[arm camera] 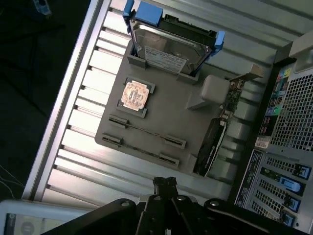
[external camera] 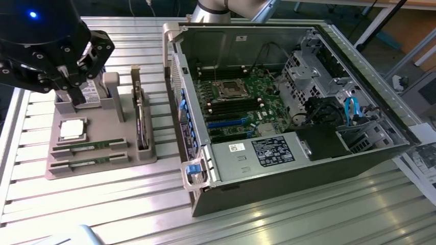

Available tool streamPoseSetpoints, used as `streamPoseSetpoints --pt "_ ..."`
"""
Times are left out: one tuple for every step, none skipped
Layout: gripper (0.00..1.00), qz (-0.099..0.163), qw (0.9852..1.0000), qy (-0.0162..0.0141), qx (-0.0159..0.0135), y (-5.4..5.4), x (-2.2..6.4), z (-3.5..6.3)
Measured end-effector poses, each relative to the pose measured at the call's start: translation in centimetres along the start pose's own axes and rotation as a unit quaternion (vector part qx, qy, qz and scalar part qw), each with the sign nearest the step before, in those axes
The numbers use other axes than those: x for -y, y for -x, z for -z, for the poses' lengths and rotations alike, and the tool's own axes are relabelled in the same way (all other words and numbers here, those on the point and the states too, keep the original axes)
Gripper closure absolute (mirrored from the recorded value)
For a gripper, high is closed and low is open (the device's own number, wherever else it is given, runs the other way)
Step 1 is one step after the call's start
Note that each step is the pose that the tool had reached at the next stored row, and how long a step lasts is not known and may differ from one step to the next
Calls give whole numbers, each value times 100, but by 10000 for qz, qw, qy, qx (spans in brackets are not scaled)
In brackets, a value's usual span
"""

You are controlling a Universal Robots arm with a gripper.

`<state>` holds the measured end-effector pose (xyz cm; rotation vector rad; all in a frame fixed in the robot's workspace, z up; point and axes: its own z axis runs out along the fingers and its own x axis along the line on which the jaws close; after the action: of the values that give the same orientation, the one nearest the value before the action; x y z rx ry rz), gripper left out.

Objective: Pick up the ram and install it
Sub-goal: 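Pick up the ram and move it above insertion slot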

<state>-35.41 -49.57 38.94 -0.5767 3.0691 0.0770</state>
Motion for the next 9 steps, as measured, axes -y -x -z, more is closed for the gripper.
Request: streamPoseSetpoints --pt "90 118 9999 3 -5 0 0 -2" --pt "90 273 9996 7 -12 0 0 -4" --pt "90 365 9993 10 -17 0 0 -5" --pt "90 553 9985 15 -25 0 0 -9" --pt "90 656 9978 17 -30 0 1 -11" --pt "90 750 9972 20 -34 0 0 -12" --pt "90 846 9964 22 -38 0 1 -14" --pt "90 935 9956 25 -43 0 1 -16" --pt "90 1028 9947 27 -47 0 1 -19"
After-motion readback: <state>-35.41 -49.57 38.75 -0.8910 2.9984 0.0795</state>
